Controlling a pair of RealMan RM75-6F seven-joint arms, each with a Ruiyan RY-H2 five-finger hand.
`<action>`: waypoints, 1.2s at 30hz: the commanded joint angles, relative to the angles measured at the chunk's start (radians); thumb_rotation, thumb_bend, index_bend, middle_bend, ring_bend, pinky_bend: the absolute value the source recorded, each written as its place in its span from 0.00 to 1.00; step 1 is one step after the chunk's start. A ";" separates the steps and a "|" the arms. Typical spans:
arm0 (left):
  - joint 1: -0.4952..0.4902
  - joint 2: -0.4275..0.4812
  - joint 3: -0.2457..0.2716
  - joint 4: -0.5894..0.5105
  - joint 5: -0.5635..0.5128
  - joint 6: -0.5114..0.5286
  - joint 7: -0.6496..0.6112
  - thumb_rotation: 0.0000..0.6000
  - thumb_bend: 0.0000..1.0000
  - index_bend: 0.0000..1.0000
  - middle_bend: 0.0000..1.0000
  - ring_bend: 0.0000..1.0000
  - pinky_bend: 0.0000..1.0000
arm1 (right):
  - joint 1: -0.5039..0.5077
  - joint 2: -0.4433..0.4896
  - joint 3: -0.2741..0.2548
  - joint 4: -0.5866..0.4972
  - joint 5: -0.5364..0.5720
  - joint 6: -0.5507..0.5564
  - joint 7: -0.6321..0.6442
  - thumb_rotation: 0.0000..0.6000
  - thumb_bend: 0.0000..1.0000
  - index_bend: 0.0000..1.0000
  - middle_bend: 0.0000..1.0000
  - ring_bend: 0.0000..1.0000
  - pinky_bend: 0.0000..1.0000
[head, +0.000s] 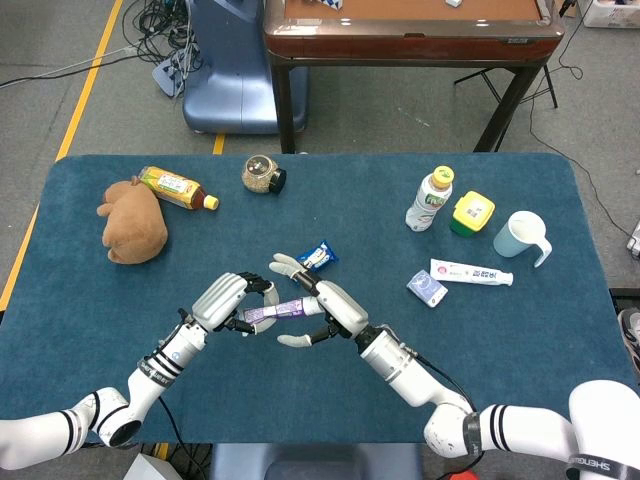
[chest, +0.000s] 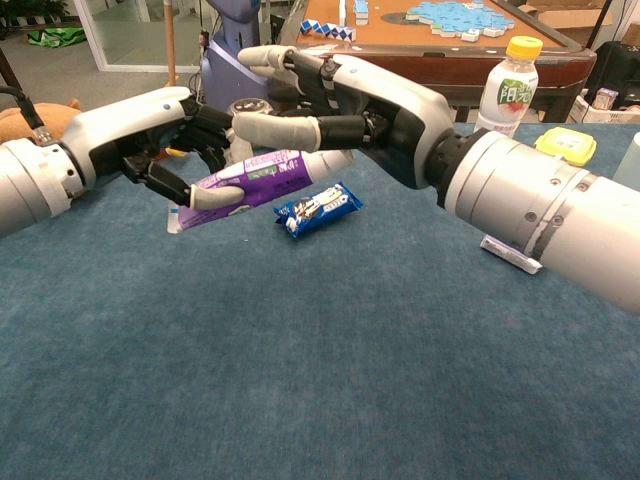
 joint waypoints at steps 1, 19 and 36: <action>-0.001 -0.002 -0.001 -0.002 0.000 0.001 -0.003 1.00 0.40 0.61 0.66 0.45 0.39 | 0.005 -0.007 0.003 0.005 0.005 -0.005 -0.001 0.77 0.00 0.00 0.00 0.00 0.00; -0.006 -0.004 -0.020 -0.011 -0.019 -0.007 -0.047 1.00 0.40 0.61 0.67 0.45 0.39 | 0.011 -0.079 0.008 0.083 -0.038 0.060 0.105 0.77 0.00 0.00 0.00 0.00 0.00; -0.009 0.003 -0.032 -0.023 -0.033 -0.018 -0.071 1.00 0.40 0.61 0.67 0.45 0.40 | 0.021 -0.117 0.000 0.126 -0.069 0.096 0.168 0.76 0.00 0.00 0.00 0.00 0.00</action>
